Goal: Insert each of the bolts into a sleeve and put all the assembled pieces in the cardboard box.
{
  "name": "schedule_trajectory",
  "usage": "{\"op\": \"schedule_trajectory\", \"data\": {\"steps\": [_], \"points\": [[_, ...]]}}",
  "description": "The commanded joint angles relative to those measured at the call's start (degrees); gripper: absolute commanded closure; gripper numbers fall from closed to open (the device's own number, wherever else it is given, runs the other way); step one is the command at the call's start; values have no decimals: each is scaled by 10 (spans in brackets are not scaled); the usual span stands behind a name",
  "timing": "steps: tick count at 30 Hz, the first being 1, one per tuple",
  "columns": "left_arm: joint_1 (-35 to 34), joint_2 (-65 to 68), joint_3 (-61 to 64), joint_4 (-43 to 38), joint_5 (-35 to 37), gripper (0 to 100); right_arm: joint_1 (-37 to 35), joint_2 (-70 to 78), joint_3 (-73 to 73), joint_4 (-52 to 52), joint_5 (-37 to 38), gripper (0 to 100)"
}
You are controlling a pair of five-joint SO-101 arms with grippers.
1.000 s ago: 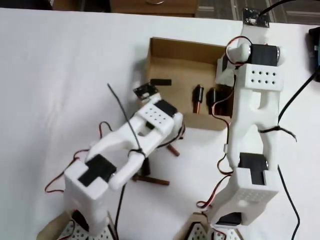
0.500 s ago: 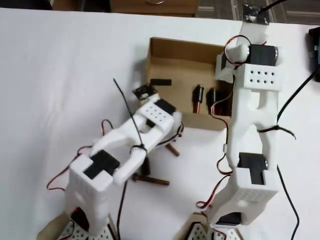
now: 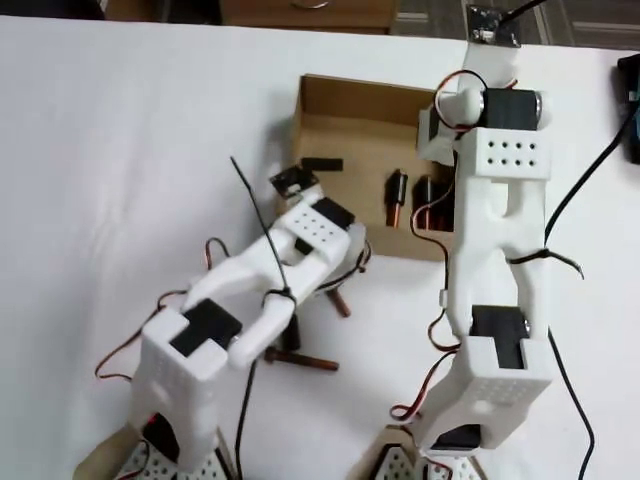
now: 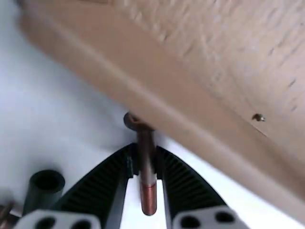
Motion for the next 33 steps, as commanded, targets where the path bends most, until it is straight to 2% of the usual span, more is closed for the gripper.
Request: {"op": "schedule_trajectory", "data": {"steps": [1,7,13,18,20,27,33], "points": [[-10,-67,-13,54,-14,978,-2,-39,-7,1,4,978],[-7,-217,-81,143,-28,978,-2,-39,-7,8,4,978],[-10,-303,-124,187,-111,978,1,-39,-7,23,4,978],[-8,-342,-145,222,-216,978,10,-69,-7,43,4,978],[-10,-361,-157,220,-271,978,12,-100,-4,44,5,978],[-75,-459,-232,198,-332,978,9,-238,12,88,46,978],[-74,-538,-204,183,-348,978,8,-400,161,93,50,978]]}}
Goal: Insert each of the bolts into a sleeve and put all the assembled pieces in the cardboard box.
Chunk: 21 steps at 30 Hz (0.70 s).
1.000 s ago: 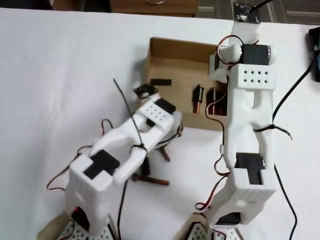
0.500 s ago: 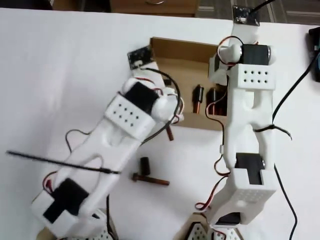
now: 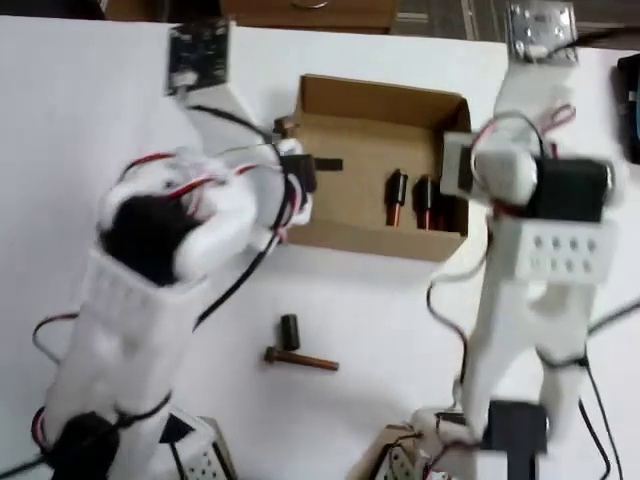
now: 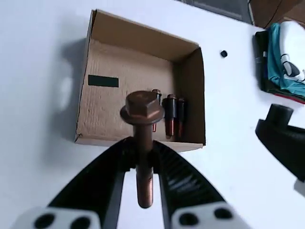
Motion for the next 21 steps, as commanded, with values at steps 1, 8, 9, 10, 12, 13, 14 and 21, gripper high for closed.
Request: {"op": "schedule_trajectory", "data": {"steps": [1,8,9,10,12,13,14,21], "points": [[-1,-62,7,-20,-10,978,-2,-131,91,7,4,978],[65,-163,102,-107,-64,978,-134,-400,327,-24,24,978],[77,-177,124,-131,-65,978,-153,-436,366,-38,24,978],[91,-189,150,-156,-66,978,-169,-471,404,-53,24,978],[106,-208,212,-209,-66,978,-187,-538,477,-81,25,978],[106,-216,243,-238,-66,978,-189,-570,510,-95,27,978],[111,-223,273,-265,-65,978,-190,-600,539,-108,28,978],[143,-246,332,-349,-47,977,-191,-787,746,-191,29,978]]}}
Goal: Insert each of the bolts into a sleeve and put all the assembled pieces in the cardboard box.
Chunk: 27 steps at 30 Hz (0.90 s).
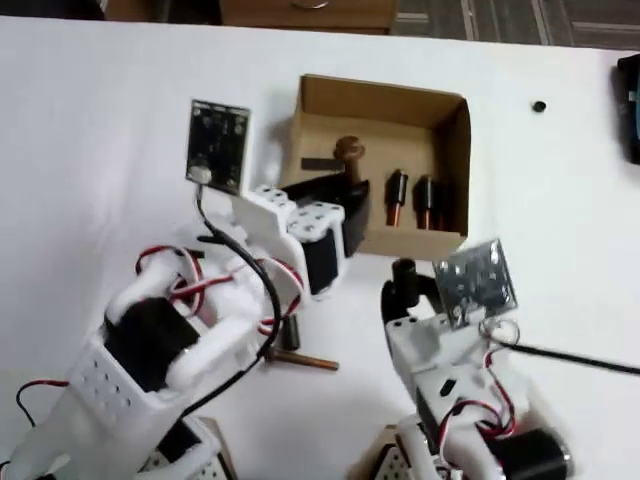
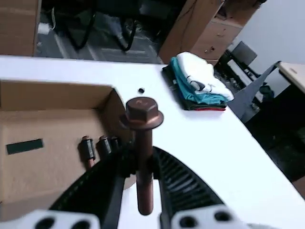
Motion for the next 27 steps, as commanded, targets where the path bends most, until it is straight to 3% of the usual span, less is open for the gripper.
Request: {"op": "schedule_trajectory", "data": {"steps": [1,4,10,17,27], "points": [[11,-17,0,-29,19,977,-3,-92,91,-45,5,978],[11,-17,3,-27,25,977,-4,-153,153,-74,4,978],[12,-19,54,-63,46,977,-4,-138,166,-126,-2,979],[27,-18,90,-118,44,977,-62,-140,167,-130,-95,979],[23,-23,135,-118,22,977,-65,-140,164,-130,-94,979]]}}
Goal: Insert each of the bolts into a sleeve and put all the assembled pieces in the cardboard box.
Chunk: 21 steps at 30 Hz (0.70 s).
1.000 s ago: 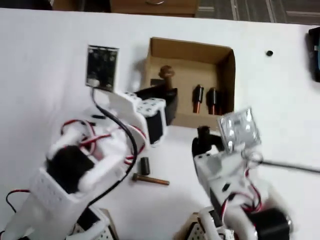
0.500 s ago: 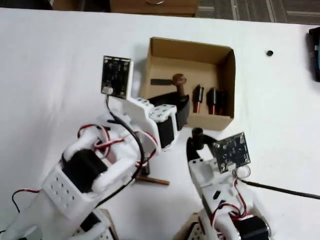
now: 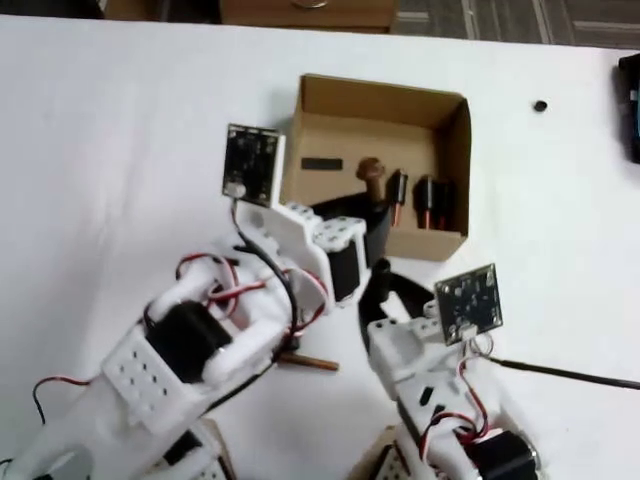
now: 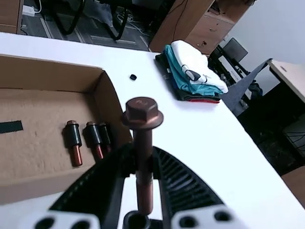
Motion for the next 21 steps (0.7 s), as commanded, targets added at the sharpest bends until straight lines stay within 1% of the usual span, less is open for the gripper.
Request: {"op": "schedule_trajectory", "data": {"steps": [1,13,16,21], "points": [[2,-18,7,-17,-25,977,-7,-6,-5,-13,0,979],[5,-18,10,-11,-32,977,-8,-6,-5,-13,2,979],[5,-18,9,16,-28,977,-6,-6,-5,-13,2,979],[5,-18,9,19,-27,977,-8,-6,-4,-13,2,979]]}}
